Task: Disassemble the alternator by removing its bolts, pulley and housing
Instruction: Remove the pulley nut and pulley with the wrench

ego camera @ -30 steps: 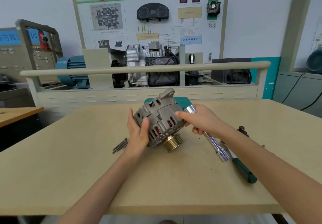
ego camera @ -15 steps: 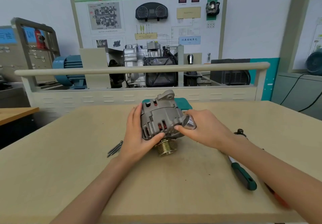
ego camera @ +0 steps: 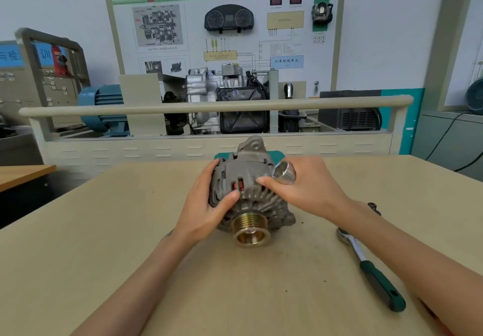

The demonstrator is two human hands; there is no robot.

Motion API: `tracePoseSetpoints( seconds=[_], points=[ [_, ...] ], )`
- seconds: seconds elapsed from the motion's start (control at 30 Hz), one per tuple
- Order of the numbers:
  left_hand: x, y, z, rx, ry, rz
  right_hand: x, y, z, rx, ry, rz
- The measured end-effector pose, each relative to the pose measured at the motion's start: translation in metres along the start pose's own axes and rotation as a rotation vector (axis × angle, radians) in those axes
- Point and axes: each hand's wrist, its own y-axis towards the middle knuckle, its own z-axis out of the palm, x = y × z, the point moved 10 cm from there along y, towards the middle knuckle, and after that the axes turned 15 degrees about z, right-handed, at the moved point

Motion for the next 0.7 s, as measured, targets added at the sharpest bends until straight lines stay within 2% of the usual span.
tracePoseSetpoints(
  seconds=[0.1,0.17,0.27,0.4,0.53,0.7],
  points=[
    [0.02,0.012,0.017,0.02,-0.225,-0.19,-0.013,0.03,0.0,0.004,0.033,0.157],
    [0.027,0.021,0.026,-0.033,-0.285,-0.237,-0.028,0.038,-0.002,0.003,0.089,0.232],
    [0.032,0.026,0.033,-0.137,-0.309,-0.26,-0.047,0.033,0.0,0.019,0.163,0.289],
    [0.026,0.017,0.029,-0.226,-0.271,-0.262,-0.06,0.022,0.007,0.035,0.423,0.44],
    [0.009,0.001,0.021,-0.318,-0.201,-0.243,-0.056,0.007,0.02,0.133,0.563,0.569],
    [0.008,-0.004,0.022,-0.193,-0.277,-0.35,-0.045,-0.022,0.043,0.196,0.725,0.763]
  ],
)
